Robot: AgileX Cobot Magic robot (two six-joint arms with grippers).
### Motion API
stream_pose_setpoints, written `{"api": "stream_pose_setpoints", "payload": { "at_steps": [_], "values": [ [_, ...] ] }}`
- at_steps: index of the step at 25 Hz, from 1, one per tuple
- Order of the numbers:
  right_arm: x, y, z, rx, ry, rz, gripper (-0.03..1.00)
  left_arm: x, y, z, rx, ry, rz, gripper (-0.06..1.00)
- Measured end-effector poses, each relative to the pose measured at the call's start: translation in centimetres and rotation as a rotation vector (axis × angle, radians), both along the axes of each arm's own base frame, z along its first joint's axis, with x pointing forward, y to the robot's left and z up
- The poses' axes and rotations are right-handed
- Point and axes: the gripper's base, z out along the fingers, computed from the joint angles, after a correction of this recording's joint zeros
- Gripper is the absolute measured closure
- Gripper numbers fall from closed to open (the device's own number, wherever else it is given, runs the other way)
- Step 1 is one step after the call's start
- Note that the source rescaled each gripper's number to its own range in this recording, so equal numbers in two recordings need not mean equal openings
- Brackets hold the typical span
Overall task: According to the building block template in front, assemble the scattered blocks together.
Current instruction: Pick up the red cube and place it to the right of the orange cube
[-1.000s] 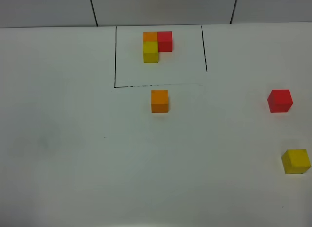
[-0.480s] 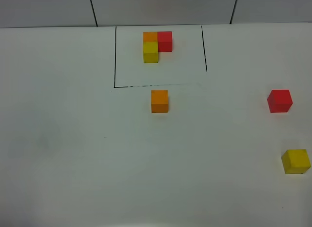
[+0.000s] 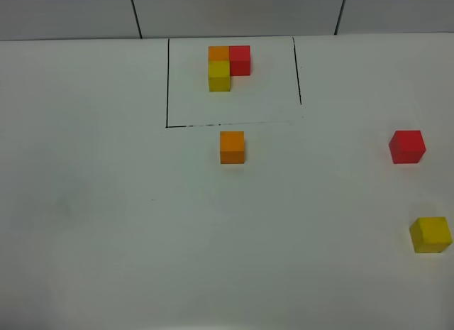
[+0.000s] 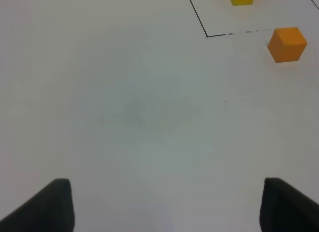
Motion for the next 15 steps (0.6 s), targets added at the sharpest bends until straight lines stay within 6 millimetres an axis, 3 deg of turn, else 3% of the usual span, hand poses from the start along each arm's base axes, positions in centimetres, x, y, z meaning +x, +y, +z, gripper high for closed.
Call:
{"api": "stream_pose_setpoints", "payload": {
  "at_steps": [6, 9, 12, 15],
  "values": [
    [0.0, 0.3, 0.0, 0.028, 0.002, 0.017, 0.22, 0.0, 0.0, 0.0, 0.0, 0.0, 0.0, 0.24],
    [0.6, 0.3, 1.1, 0.04, 0.029, 0.02, 0.22, 0.0, 0.0, 0.0, 0.0, 0.0, 0.0, 0.24],
    [3.1, 0.3, 2.9, 0.054, 0.092, 0.011, 0.22, 0.0, 0.0, 0.0, 0.001, 0.0, -0.001, 0.24],
    [7.5, 0.1, 3.9, 0.059, 0.213, 0.004, 0.22, 0.0, 0.0, 0.0, 0.001, 0.0, -0.001, 0.24]
  ]
}}
